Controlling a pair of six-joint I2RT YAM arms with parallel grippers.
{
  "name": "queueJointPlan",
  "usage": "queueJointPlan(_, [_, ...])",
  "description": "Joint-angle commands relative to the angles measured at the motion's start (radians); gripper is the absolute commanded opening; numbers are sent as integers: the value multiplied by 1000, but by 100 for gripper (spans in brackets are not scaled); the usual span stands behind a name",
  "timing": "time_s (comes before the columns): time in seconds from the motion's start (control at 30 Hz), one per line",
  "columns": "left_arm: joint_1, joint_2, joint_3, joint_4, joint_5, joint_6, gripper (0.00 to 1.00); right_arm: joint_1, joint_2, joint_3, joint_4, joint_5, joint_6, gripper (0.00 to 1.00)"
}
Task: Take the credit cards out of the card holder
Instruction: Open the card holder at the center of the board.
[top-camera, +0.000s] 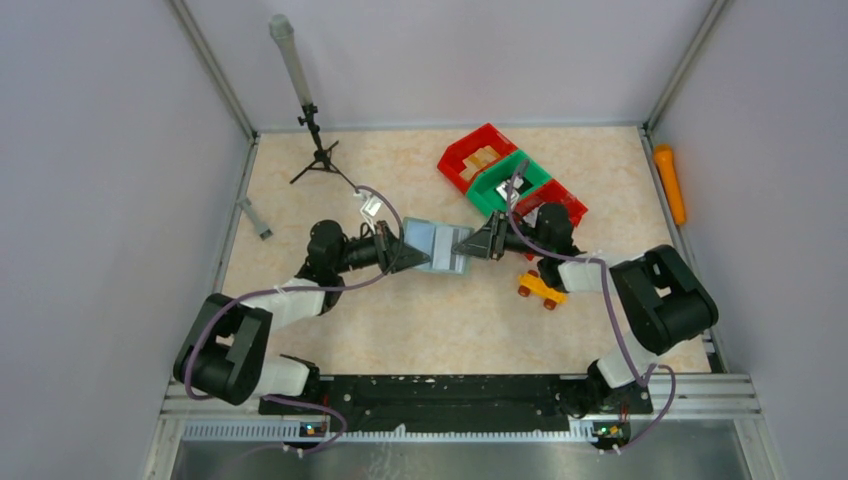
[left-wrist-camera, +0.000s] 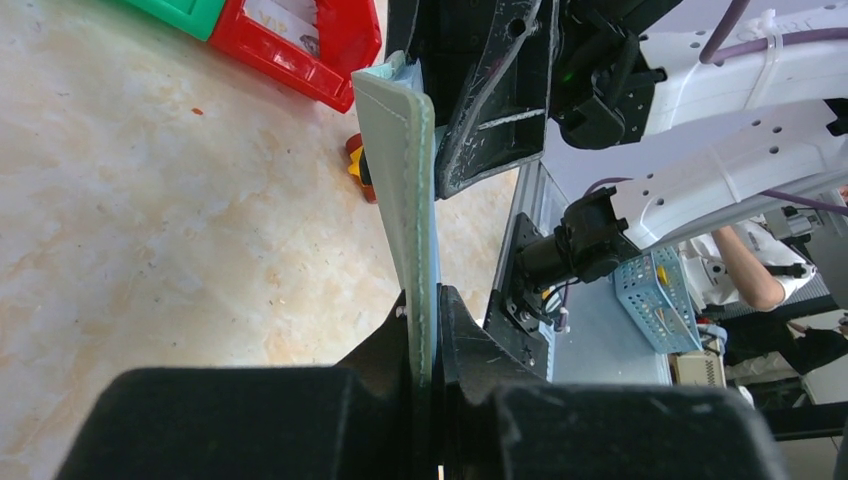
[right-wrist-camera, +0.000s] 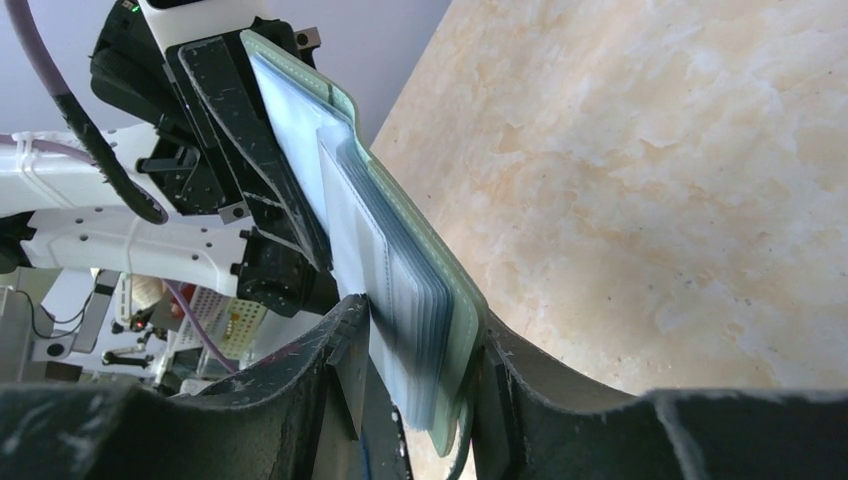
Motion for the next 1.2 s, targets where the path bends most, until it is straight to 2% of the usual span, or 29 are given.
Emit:
queueJointPlan(0.0, [-21,-2,29,85,44,10,4,17,11,9,91,-36,7,40])
queueJointPlan(0.17, [-22,-14,34,22,12,42,4,28,-3,14,76,-37,-11,40])
queueJointPlan(0.3, [-17,-46,60,-187,-121,135,1,29,-21,13,44,-20,-34,49])
queueJointPlan(0.43, [4,-76,38,-210,-192,143,0,29,-36,11,10,-4,-56,56])
queueJointPlan(0.53, [28,-87,27,-202,-190,125,0,29,-43,9,5,2,-63,57])
queueJointPlan(0.6, [35,-88,23,-186,-180,117,0,29,-45,9,1,3,-67,49])
queueJointPlan(0.7, [40,-84,22,-181,-176,112,0,29,-42,11,3,0,-67,26])
queueJointPlan(0.77, [41,-77,22,-173,-165,106,0,29,-40,13,3,-3,-66,20])
queueJointPlan(1.03, [41,-40,26,-99,-93,63,1,29,-35,16,1,-6,-66,32])
queueJointPlan(1.1, [42,-40,26,-97,-94,60,1,29,-35,17,1,-4,-67,30])
queueJointPlan(1.17, [42,-43,25,-100,-97,60,1,29,-36,16,1,-4,-67,24])
